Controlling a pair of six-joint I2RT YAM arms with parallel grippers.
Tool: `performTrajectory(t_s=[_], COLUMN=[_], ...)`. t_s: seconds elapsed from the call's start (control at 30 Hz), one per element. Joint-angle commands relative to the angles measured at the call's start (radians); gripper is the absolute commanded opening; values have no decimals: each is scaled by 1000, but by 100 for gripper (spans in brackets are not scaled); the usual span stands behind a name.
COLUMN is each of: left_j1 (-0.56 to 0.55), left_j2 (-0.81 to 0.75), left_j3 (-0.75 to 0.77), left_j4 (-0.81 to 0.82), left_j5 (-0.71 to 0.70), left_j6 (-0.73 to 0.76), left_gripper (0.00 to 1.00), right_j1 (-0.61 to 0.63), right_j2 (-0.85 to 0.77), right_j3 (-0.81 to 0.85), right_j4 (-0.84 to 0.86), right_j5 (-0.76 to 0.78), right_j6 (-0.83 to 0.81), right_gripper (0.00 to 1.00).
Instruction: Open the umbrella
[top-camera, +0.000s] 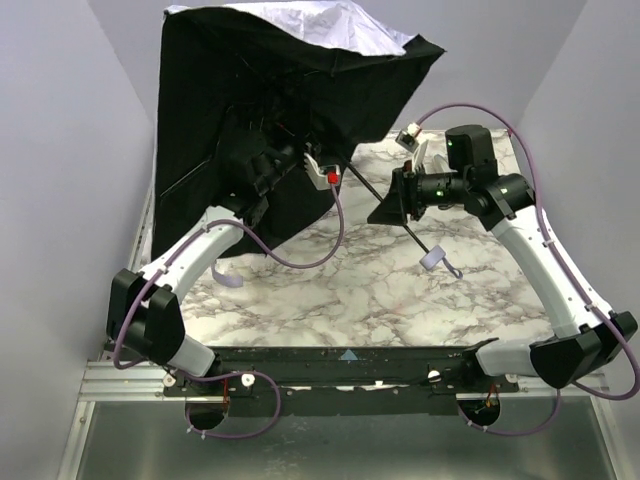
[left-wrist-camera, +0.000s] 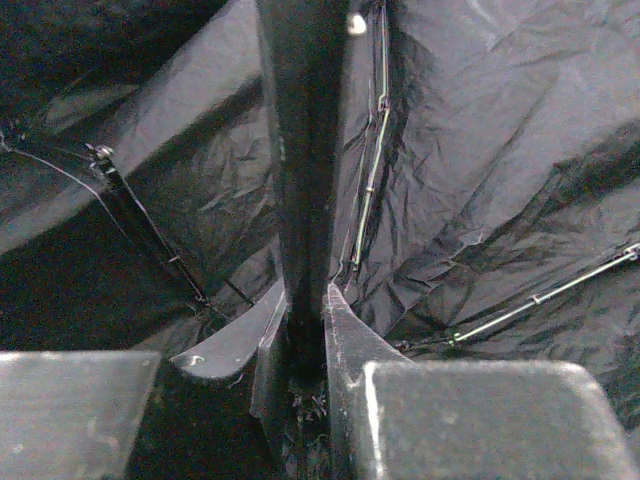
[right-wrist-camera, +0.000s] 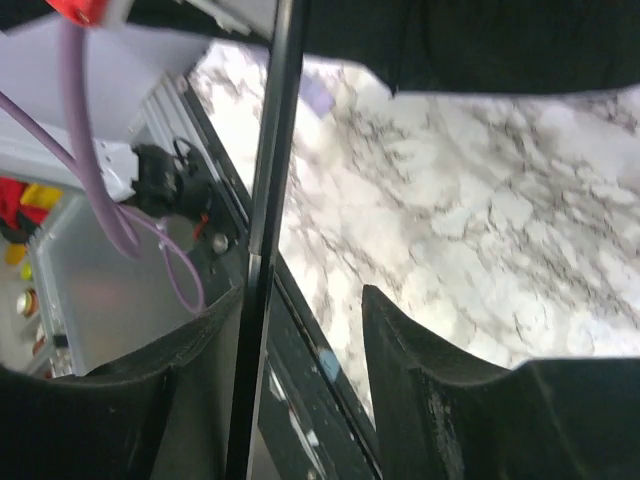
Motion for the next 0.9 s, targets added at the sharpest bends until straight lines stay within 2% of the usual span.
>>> performTrajectory(t_s=[0.0, 0.1, 0.33, 0.57, 0.7, 0.87], left_j1=[6, 13, 52, 131, 177, 218], left_j2=[20, 50, 133, 201, 216, 221], left_j3=[70, 100, 172, 229, 245, 236], left_j4=[59, 69, 97, 148, 146, 158], left_j5=[81, 57, -40, -116, -126, -113], left_j6=[111, 125, 159, 181, 182, 200], left_gripper=[0, 0, 0, 1, 4, 11], right_j1=[2, 3, 2, 3, 3, 3], right_j2=[35, 39, 20, 11, 5, 8], right_j3=[38, 46, 23, 10, 0, 3], right_j4=[-257, -307, -347, -414, -443, -482], right_j5=[47, 44, 0, -6, -23, -31], right_j6=[-201, -235, -264, -295, -318, -348], right_gripper=[50, 46, 22, 16, 0, 0])
